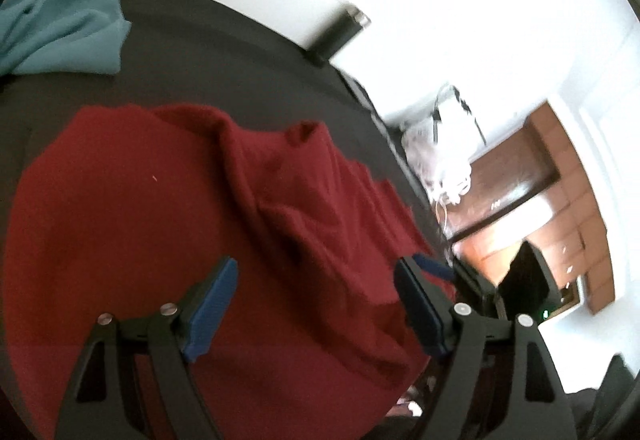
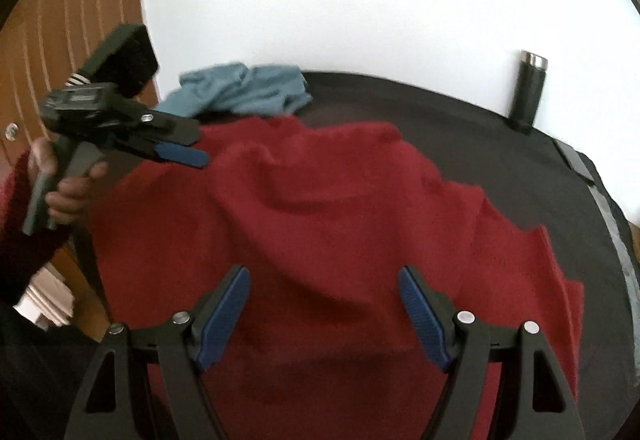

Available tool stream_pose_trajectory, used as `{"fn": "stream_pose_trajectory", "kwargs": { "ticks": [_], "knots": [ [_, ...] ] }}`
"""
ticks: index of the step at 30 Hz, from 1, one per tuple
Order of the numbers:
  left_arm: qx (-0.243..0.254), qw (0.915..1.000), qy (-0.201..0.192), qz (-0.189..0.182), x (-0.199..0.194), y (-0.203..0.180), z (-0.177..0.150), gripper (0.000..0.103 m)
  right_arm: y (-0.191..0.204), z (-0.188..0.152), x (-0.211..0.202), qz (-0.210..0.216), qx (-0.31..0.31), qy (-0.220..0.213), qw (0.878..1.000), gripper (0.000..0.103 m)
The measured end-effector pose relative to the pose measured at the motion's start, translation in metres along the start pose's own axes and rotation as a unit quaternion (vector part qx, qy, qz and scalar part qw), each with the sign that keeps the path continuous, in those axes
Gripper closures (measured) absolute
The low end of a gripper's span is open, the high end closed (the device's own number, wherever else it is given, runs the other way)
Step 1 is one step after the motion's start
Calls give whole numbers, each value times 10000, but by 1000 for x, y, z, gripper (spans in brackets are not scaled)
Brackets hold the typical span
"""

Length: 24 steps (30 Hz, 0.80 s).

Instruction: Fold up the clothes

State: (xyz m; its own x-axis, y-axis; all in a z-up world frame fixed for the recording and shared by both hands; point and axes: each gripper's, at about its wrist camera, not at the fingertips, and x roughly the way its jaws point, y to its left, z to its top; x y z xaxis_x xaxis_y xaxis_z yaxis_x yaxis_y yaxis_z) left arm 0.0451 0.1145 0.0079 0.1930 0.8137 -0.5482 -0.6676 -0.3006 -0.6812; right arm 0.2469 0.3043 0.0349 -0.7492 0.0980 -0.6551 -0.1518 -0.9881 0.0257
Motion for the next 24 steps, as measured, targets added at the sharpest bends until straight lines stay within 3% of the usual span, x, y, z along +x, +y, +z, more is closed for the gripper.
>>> {"fn": "stream_pose_trajectory", "kwargs": {
  "ticks": [6, 12, 13, 14, 17, 20, 24],
  "knots": [
    [-455, 9987, -201, -104, -9, 29, -3, 19, 39, 28, 21, 411, -113, -116, 9990, 24],
    [-772, 9965, -248, -213, -11, 53, -9, 19, 87, 49, 76, 308, -324, 371, 9983, 26],
    [-788, 9962, -264, -245, -12, 56, -10, 19, 87, 49, 87, 240, -261, 509, 9981, 36],
    [-800, 9960, -276, -279, -13, 58, -10, 19, 83, 49, 96, 194, -145, 626, 9977, 60],
    [-827, 9954, -272, -399, -13, 64, -11, 19, 65, 46, 102, 176, 349, 664, 9970, 86],
    [-839, 9950, -238, -486, -12, 70, -12, 19, 55, 42, 76, 277, 538, 199, 9980, 91],
    [-829, 9947, -247, -553, -11, 73, -12, 19, 60, 35, 28, 194, 230, -633, 9975, 91]
  ]
}}
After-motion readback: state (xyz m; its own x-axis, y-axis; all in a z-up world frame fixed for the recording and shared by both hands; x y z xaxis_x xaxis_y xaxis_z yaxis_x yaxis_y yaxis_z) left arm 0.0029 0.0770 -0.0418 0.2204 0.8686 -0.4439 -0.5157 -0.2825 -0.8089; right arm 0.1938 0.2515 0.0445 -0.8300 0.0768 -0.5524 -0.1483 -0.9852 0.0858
